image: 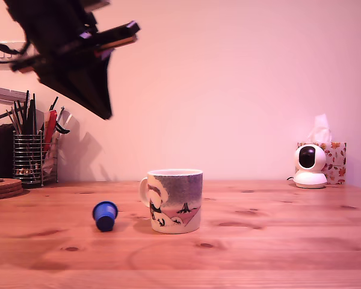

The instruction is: Pick up the coffee capsules on the table and drop them inside the coffee cup

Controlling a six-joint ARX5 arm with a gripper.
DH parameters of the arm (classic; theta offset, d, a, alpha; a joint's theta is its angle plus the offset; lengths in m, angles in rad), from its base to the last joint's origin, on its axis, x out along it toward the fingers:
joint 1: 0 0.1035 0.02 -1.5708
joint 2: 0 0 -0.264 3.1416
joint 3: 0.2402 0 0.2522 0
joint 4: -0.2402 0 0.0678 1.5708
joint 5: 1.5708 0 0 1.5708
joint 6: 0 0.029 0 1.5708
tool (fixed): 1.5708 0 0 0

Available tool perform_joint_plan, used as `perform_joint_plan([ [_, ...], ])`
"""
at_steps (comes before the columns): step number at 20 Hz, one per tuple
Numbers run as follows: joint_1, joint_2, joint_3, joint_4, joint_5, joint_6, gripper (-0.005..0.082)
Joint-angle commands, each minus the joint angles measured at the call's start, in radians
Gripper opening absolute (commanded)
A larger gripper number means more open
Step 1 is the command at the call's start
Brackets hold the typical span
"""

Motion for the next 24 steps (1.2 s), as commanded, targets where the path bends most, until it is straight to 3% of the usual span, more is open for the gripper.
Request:
perform_joint_plan([
  [1,0.000,-0.012,-0.016,0.004,-0.005,-0.017,-0.0024],
  [14,0.001,-0.013,-0.016,0.049,0.003,-0.040,-0.0024],
  [16,0.001,-0.013,-0.016,0.048,0.003,-0.118,-0.0020],
  [17,0.001,-0.013,-0.016,0.048,-0.007,-0.158,0.0016],
  [19,0.001,-0.011,-0.016,0.044,-0.037,-0.235,0.0168],
  [22,0.001,0.004,-0.016,0.013,-0.043,-0.292,0.0523],
  [24,0.007,0.025,-0.016,0.003,-0.042,-0.354,0.0562],
])
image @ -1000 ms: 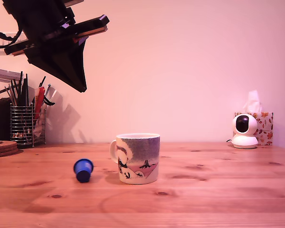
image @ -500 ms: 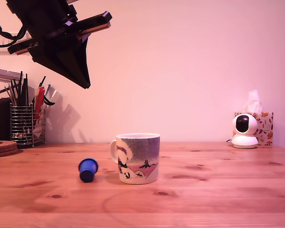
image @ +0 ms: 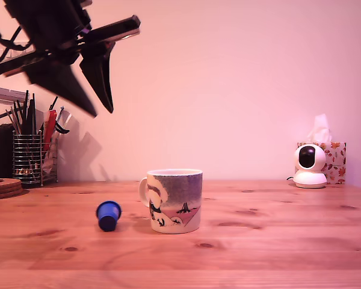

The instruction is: Pick up the coffee capsules on the table and drop them inside the coffee cup

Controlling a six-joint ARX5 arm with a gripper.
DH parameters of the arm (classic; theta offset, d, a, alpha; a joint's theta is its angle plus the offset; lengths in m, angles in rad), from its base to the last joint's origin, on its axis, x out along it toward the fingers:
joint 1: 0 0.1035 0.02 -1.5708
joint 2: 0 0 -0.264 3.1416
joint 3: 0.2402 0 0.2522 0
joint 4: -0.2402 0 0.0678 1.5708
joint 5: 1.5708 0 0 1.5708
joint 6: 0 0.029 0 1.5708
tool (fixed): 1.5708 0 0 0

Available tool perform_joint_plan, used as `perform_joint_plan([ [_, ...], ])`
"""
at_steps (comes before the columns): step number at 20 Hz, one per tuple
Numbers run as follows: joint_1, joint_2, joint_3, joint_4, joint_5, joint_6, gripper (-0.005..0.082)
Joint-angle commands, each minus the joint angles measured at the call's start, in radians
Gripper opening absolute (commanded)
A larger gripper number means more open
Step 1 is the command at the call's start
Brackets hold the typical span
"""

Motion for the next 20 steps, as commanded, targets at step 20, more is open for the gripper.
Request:
perform_joint_plan([
  [20,0.033,0.226,-0.016,0.069,-0.003,-0.024,0.0562],
])
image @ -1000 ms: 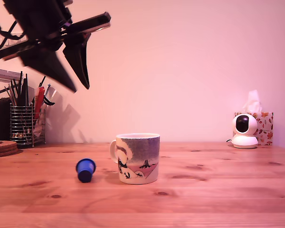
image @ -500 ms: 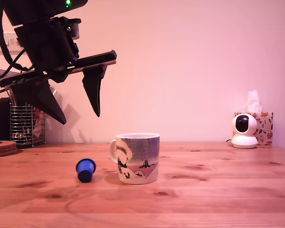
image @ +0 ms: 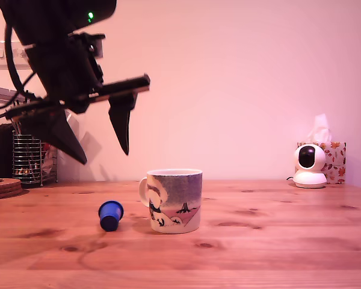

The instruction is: Pick up the coffee capsules on the table and drop them inside the coffee cup

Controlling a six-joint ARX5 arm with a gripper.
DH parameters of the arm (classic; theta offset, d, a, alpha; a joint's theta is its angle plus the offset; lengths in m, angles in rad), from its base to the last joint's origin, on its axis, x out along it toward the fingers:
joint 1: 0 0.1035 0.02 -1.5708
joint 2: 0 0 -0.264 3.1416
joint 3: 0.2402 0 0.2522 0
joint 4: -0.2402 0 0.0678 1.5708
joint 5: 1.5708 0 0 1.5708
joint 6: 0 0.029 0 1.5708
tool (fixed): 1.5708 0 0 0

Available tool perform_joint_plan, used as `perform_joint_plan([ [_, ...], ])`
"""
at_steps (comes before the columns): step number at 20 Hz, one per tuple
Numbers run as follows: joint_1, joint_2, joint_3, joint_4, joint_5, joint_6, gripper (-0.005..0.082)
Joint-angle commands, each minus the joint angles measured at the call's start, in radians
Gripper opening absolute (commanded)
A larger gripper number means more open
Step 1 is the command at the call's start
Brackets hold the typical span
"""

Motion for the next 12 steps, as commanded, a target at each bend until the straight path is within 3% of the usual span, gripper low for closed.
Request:
perform_joint_plan([
  [1,0.009,0.048,-0.016,0.007,0.000,-0.008,0.0562],
  [12,0.062,0.193,-0.016,0.113,0.052,-0.012,0.0562],
])
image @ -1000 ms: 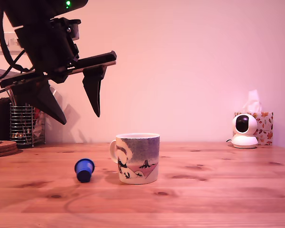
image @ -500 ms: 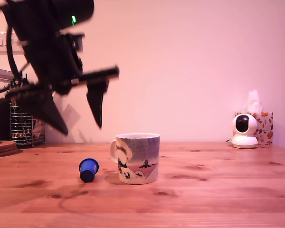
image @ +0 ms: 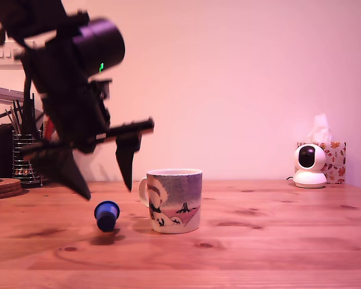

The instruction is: Pick up the coffee capsules on the table and drop them inside the coffee cup

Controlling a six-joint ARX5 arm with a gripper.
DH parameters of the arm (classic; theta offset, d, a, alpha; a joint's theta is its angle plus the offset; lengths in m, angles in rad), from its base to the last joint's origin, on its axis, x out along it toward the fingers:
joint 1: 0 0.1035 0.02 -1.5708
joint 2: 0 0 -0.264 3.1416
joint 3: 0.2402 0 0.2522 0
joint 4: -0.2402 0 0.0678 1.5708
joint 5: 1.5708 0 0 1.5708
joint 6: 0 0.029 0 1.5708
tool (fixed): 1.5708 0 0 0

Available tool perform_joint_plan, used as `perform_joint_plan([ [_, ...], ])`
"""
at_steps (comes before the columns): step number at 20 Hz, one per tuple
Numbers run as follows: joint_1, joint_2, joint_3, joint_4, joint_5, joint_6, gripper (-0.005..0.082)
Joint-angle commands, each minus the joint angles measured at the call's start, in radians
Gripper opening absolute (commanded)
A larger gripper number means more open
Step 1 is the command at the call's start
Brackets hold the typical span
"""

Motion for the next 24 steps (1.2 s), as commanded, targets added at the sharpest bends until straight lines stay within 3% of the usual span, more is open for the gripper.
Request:
perform_joint_plan([
  [1,0.011,0.032,-0.016,0.013,0.001,-0.006,0.0562],
  [4,0.030,0.053,-0.016,0.043,0.002,-0.006,0.0561],
  [9,0.048,0.109,-0.016,0.082,0.050,-0.003,0.0550],
  [18,0.056,0.158,-0.016,0.093,0.050,0.013,0.0545],
  [21,0.056,0.158,-0.016,0.110,0.050,0.028,0.0475],
  [24,0.056,0.158,-0.016,0.117,0.050,0.039,0.0462],
])
